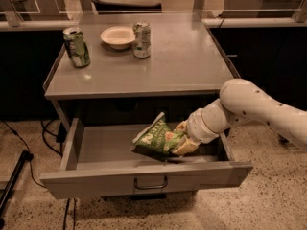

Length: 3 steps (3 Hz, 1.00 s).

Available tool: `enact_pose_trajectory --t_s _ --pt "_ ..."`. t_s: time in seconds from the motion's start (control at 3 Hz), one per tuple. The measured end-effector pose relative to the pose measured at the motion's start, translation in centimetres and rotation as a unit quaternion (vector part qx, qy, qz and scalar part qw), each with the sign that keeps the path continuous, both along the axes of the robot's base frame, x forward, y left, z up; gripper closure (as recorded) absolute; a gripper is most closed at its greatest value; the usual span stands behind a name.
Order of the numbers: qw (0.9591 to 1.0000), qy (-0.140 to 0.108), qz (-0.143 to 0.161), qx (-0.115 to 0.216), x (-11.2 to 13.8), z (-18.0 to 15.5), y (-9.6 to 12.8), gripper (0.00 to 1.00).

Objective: Place green jalapeno chip bag into top drawer

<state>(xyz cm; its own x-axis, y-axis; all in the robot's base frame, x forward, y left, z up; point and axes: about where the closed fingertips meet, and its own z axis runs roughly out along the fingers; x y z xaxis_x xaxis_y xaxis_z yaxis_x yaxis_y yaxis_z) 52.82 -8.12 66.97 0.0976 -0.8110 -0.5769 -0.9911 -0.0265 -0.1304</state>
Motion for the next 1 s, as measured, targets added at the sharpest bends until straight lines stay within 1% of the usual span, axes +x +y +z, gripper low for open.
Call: enact_pose_trajectory --t_s 0.33,0.67,1.0 --pt "0.9996 -0.012 0.017 0.017 1.2 -2.6 2.1 1.0" --pt "0.9993 -0.014 0.026 0.024 1.7 -3.9 3.4 1.0" --pt "0.999 -0.011 0.037 0.025 2.7 -5.2 4.9 0.98"
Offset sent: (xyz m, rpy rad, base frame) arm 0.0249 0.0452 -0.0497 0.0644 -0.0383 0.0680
